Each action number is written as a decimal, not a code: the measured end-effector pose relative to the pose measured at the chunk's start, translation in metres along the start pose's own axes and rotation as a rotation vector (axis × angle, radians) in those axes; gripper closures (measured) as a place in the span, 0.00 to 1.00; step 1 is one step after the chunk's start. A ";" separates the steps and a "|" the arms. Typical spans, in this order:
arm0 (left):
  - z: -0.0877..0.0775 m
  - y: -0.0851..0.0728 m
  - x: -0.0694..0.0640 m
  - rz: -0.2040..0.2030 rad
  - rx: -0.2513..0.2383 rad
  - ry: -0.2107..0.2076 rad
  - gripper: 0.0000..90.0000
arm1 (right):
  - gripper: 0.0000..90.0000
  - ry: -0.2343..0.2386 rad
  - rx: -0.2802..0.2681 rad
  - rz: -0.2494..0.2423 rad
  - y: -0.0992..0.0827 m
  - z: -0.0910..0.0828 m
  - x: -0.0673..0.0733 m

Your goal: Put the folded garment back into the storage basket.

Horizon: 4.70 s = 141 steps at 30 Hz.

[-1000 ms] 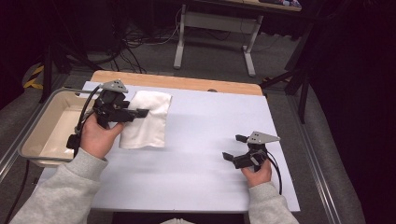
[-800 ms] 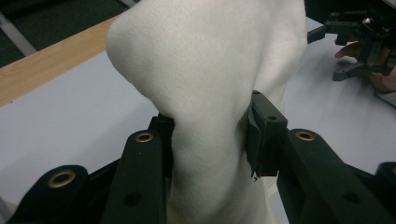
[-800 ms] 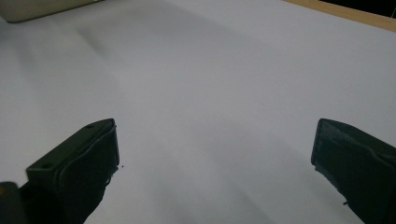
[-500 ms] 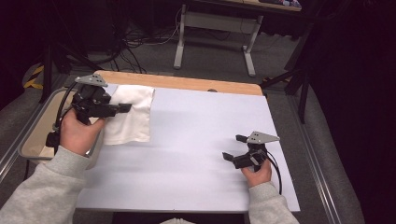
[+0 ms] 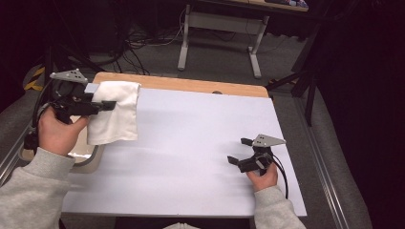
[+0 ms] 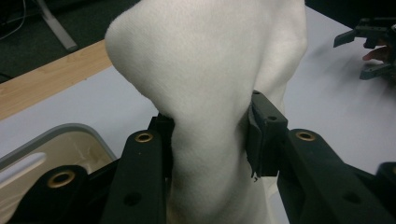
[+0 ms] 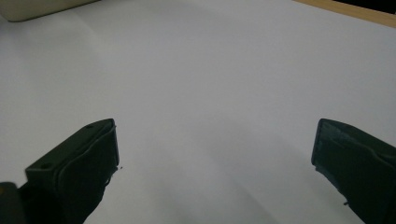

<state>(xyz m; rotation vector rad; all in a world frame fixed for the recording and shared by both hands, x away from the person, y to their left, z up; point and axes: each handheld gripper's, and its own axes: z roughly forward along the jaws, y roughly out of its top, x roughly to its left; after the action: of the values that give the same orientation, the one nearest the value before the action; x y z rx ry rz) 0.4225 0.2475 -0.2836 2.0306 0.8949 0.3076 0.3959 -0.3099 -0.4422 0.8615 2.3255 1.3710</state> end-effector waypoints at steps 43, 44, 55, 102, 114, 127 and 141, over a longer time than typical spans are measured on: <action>-0.055 -0.048 0.059 -0.067 0.115 0.073 0.69 | 0.02 0.039 0.006 0.002 -0.001 0.003 0.001; -0.055 -0.049 0.061 -0.066 0.117 0.075 0.69 | 0.02 0.039 0.007 0.001 -0.001 0.003 0.001; -0.042 -0.066 0.075 -0.089 0.185 0.045 0.69 | 0.02 0.040 0.006 -0.004 -0.001 0.004 0.001; 0.039 -0.081 0.126 -0.212 0.285 0.084 0.63 | 0.01 0.033 -0.001 -0.010 -0.001 0.004 0.002; 0.045 -0.084 0.129 -0.227 0.323 0.169 0.38 | 0.01 0.038 -0.002 -0.018 0.000 0.003 0.004; 0.024 -0.071 0.098 -0.146 0.218 0.271 0.06 | 0.01 0.047 0.005 -0.022 0.001 0.004 0.004; -0.005 -0.058 0.048 -0.078 0.085 0.251 0.02 | 0.01 0.067 0.005 -0.021 0.001 0.006 0.004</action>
<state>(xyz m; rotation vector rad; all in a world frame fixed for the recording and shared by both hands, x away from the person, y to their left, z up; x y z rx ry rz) 0.4263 0.3053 -0.3324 2.0586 1.1556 0.4968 0.3963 -0.3033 -0.4443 0.8019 2.3821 1.4064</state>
